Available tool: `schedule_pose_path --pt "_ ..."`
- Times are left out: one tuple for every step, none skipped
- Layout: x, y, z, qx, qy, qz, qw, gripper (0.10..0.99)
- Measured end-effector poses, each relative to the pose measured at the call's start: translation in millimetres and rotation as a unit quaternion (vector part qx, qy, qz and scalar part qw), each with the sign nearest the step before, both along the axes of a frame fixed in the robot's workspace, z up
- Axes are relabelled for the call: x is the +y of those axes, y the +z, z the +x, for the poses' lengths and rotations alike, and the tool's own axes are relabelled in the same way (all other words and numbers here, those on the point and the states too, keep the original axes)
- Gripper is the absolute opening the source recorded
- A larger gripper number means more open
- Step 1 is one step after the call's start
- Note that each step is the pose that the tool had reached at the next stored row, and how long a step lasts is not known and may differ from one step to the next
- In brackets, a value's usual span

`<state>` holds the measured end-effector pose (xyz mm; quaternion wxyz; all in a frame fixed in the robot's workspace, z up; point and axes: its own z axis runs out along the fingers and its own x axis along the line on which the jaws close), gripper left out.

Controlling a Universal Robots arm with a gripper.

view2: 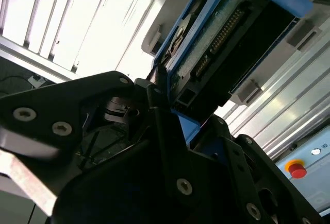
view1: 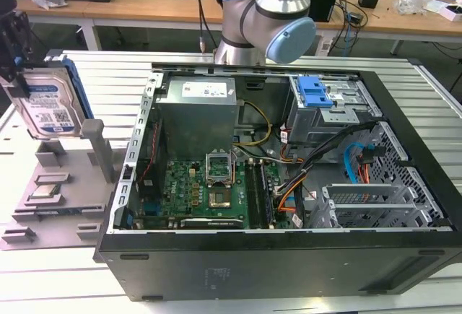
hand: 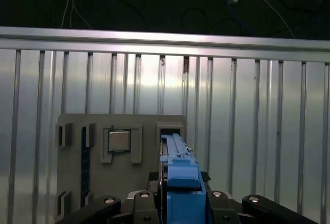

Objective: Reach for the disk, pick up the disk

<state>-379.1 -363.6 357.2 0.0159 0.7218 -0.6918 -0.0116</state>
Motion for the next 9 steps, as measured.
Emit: schedule_pose_path --pt "0.0 2.7 0.0 0.0000 0.000 0.0000 1.0000 0.369" --pt "0.0 5.1 0.0 0.0000 0.000 0.0000 1.0000 0.369" --pt "0.0 7.2 0.0 0.0000 0.000 0.0000 1.0000 0.369" --pt "0.0 11.9 0.0 0.0000 0.000 0.0000 1.0000 0.369" --pt "0.0 15.1 0.0 0.0000 0.000 0.0000 1.0000 0.369" --pt "0.0 20.3 0.0 0.0000 0.000 0.0000 1.0000 0.369" --pt "0.0 23.2 0.0 0.0000 0.000 0.0000 1.0000 0.369" --pt "0.0 25.5 0.0 0.0000 0.000 0.0000 1.0000 0.369" --pt "0.0 28.4 0.0 0.0000 0.000 0.0000 1.0000 0.369"
